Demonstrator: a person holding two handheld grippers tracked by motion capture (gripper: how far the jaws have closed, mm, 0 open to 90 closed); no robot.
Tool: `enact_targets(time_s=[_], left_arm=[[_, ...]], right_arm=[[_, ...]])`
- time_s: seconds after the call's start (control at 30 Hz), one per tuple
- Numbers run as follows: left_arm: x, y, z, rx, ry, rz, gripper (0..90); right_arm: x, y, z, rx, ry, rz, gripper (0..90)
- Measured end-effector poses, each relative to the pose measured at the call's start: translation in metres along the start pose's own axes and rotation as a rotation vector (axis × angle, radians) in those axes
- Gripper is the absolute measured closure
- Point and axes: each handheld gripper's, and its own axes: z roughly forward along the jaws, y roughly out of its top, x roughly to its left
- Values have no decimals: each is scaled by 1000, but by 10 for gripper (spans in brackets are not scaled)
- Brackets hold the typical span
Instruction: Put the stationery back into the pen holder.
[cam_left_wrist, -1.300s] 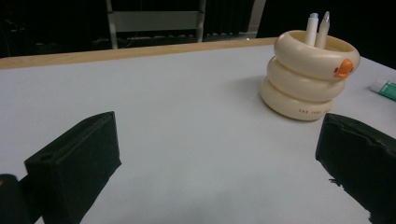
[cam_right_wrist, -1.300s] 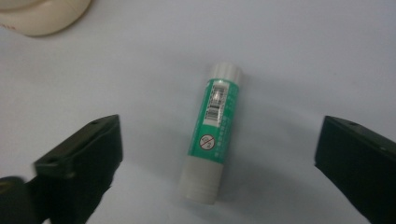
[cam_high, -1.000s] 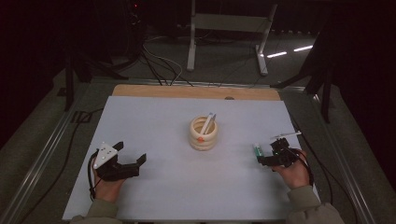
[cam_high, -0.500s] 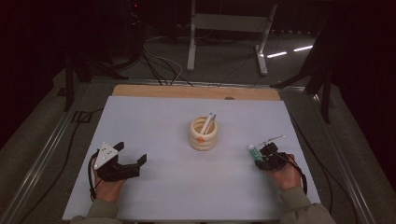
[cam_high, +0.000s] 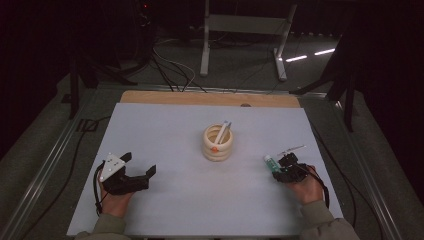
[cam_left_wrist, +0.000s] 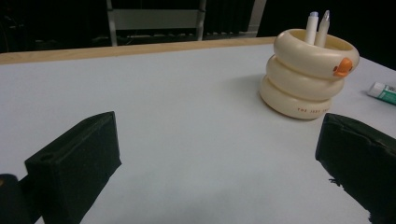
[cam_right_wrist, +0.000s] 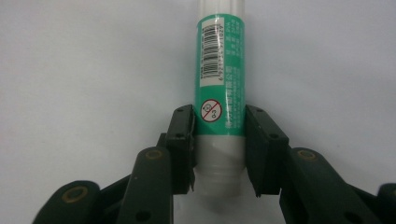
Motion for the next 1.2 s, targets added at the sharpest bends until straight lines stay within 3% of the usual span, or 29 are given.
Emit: enact_targets(time_s=[0.33, 0.73, 1.2], left_arm=[[-1, 0, 1, -3, -3, -4, 3], [-1, -1, 3, 2, -7, -9, 3], [-1, -2, 4, 9, -9, -7, 3]], right_arm=[[7, 8, -14, -76, 49, -3, 658], [11, 17, -30, -143, 69, -10, 657], [17, 31, -42, -184, 86, -31, 657]])
